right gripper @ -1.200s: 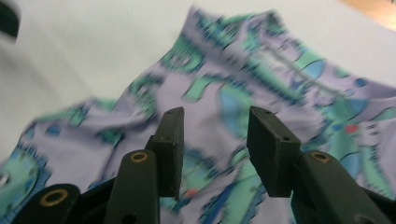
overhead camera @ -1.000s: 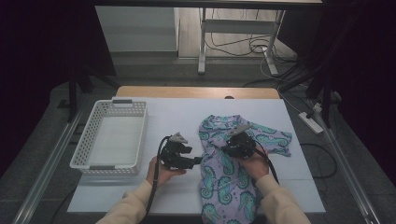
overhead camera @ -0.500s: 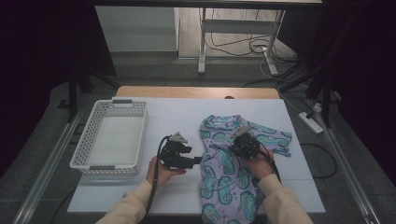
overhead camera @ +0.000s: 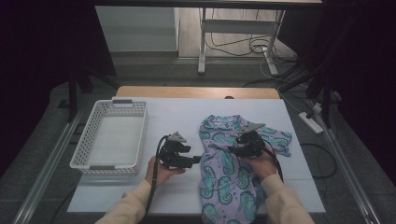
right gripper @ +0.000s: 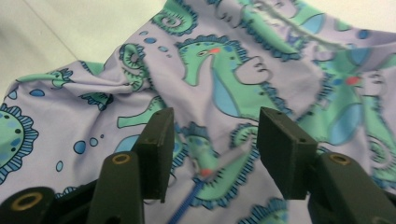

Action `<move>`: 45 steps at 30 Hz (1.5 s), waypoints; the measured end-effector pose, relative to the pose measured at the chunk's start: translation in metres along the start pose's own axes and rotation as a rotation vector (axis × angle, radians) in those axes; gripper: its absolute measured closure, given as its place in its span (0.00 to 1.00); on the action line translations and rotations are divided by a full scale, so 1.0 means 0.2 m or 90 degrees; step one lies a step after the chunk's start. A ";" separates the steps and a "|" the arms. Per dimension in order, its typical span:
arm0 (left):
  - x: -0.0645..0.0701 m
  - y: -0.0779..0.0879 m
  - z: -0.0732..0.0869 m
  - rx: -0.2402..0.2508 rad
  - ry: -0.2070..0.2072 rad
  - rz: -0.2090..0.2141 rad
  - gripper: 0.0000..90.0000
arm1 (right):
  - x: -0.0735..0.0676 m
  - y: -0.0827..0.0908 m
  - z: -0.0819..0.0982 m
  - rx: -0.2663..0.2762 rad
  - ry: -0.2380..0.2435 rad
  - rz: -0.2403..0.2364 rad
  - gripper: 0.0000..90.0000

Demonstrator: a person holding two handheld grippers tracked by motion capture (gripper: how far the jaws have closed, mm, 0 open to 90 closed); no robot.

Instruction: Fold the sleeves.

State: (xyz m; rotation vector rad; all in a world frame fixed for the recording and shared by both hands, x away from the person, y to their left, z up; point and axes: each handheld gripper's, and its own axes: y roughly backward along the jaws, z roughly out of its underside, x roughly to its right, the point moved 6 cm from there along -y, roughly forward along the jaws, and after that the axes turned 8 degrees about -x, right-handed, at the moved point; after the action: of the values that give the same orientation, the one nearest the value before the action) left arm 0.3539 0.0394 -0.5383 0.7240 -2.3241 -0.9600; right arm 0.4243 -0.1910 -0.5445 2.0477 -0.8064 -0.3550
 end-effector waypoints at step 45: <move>0.00 -0.03 0.01 -0.015 -0.008 0.000 0.37 | 0.78 0.34 0.59 0.019 -0.307 0.167 0.50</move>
State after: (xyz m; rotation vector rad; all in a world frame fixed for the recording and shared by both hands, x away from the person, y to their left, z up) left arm 0.3544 0.0352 -0.5437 0.7105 -2.3205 -0.9927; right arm 0.4520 -0.3971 -0.5490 1.8737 -1.3617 -0.7047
